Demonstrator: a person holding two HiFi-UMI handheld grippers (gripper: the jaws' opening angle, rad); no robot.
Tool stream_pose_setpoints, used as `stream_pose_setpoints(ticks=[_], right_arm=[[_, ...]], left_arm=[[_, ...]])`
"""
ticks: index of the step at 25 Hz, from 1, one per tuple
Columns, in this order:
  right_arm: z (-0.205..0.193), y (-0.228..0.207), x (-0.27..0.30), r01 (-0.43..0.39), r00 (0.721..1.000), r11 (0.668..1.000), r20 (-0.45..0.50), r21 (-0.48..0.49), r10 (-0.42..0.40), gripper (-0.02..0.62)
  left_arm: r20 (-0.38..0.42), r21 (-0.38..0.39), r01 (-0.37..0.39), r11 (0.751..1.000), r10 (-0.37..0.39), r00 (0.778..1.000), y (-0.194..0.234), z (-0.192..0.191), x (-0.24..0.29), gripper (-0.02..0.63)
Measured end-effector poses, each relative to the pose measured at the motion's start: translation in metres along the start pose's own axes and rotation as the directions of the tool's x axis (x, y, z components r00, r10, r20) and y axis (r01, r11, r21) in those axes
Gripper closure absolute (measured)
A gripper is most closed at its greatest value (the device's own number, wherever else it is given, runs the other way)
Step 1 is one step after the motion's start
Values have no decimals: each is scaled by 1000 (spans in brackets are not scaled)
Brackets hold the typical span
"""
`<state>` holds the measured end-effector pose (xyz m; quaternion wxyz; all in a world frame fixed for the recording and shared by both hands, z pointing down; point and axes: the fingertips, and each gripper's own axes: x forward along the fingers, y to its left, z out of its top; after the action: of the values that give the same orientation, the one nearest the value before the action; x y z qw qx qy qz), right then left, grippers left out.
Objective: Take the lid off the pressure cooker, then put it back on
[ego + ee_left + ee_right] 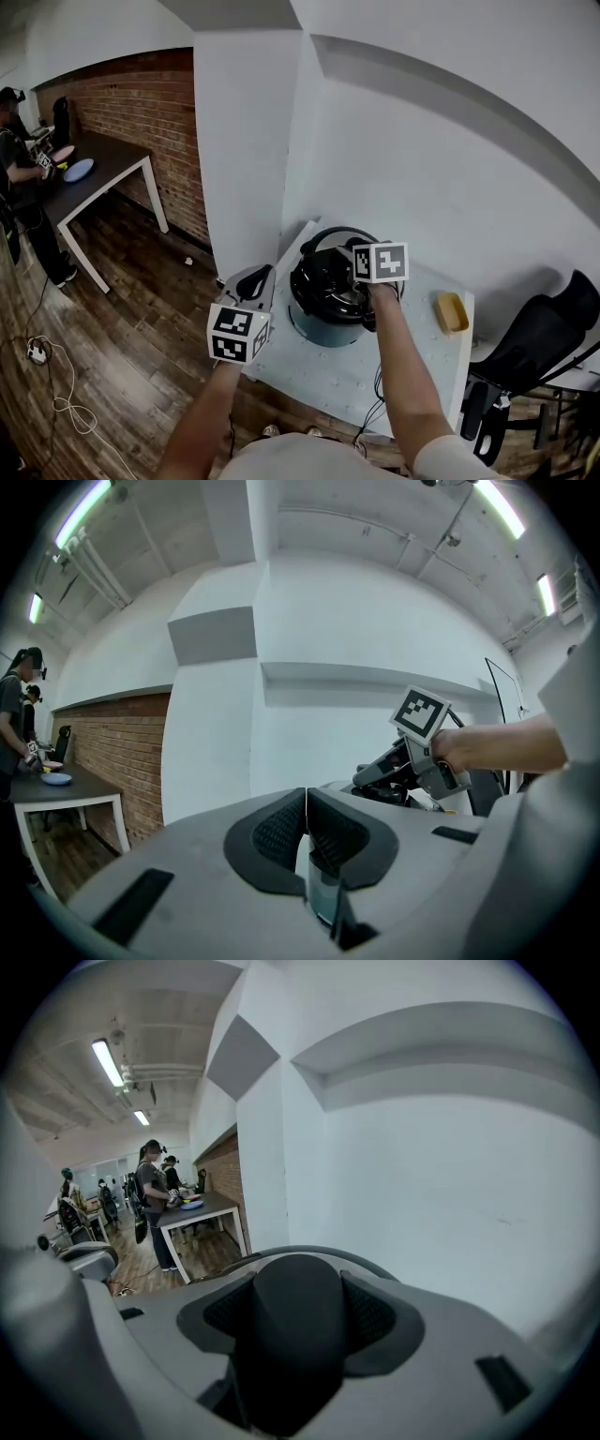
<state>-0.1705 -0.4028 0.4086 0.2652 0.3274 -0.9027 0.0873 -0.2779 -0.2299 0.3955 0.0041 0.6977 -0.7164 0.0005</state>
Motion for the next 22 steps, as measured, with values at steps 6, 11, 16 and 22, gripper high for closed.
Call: stream_pose_setpoints(ticks=[6,11,16,22], right_arm=[[-4,-2,10,49,997,998,-60,28,-47,319],[-8,-4,15,81,992,996,-98,45,-76,319],[-14,-4,19,93,987,994,-137,56,-85,319],[-13,-5,20,104,985,993,-146,62,-94,319]], left_arm=[[5,-12,27,1000,-27,1000,-2,-2,6,592],[6,-21,44,999,-44,999,-6,-4,8,592],[0,-31,52,998,-52,999,-6,-8,7,592],[-9,-42,61,997,-62,998,-7,-14,12,592]])
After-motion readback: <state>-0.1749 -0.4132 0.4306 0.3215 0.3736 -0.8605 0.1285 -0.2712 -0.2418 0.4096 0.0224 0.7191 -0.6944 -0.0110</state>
